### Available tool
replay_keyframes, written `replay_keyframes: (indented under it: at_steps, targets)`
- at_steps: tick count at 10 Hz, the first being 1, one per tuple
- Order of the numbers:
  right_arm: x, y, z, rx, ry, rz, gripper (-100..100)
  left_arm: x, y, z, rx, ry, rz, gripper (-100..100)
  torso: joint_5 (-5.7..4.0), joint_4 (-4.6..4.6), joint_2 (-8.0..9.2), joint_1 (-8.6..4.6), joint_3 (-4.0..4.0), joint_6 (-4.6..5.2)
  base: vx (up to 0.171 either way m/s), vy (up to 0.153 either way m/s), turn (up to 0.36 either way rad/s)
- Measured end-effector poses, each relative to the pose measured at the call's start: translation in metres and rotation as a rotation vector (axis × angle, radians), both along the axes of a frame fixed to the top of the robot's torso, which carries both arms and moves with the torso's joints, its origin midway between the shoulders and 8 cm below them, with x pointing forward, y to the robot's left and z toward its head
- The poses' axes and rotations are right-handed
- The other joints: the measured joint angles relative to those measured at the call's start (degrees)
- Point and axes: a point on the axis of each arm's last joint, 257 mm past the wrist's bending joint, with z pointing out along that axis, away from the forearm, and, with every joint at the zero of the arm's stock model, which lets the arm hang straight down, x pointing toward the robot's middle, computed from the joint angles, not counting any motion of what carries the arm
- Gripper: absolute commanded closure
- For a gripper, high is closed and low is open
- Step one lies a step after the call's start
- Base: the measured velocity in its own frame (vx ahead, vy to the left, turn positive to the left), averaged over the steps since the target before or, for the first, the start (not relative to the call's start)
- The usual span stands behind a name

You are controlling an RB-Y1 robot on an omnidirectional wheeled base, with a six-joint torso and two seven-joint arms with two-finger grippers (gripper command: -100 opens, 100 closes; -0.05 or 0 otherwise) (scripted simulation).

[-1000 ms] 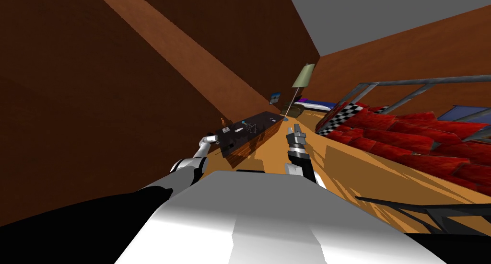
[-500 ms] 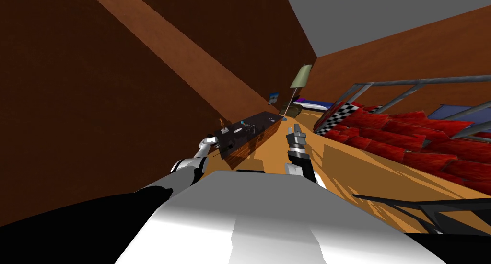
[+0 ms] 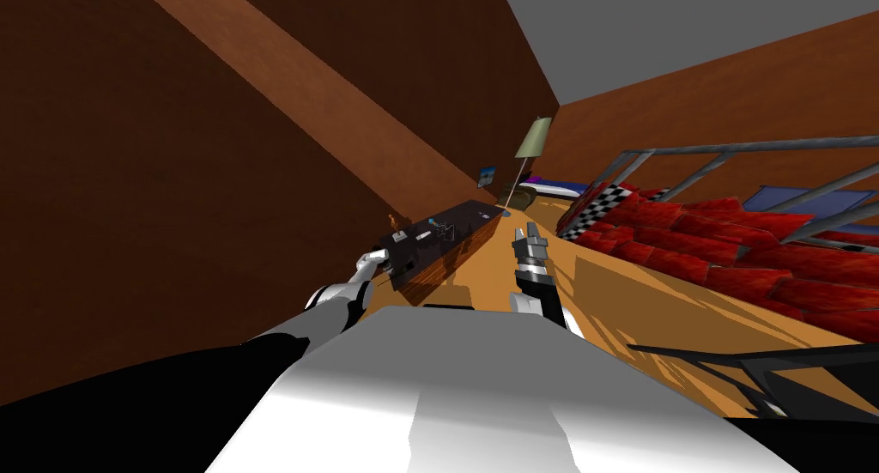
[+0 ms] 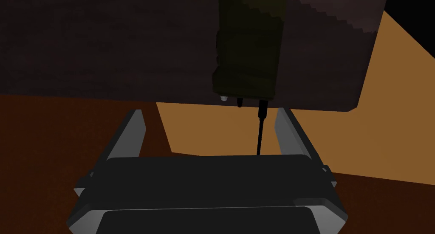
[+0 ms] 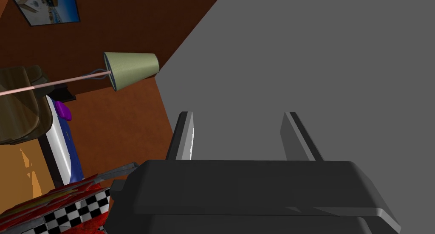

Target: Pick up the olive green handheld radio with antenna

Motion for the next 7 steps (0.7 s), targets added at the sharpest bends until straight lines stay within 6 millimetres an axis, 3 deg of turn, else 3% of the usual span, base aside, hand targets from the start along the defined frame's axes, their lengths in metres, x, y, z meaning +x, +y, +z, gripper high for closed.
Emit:
replay_keyframes:
  at_steps: [5, 7]
  targets:
    - [0.0, 0.0, 0.0, 0.0, 0.0, 0.0, 0, -0.052, -0.015, -0.032, -0.078, 0.143, 0.036, -100, 0.02, -0.01, -0.02, 0.1, -0.01, -0.01, 0.066, 0.023, -0.042]
    - [0.0, 0.0, 0.0, 0.0, 0.0, 0.0, 0, -0.084, -0.026, -0.049, -0.113, 0.209, 0.052, -100, 0.06, -0.05, -0.27, 0.3, -0.15, -0.02, 0.124, 0.073, -0.035]
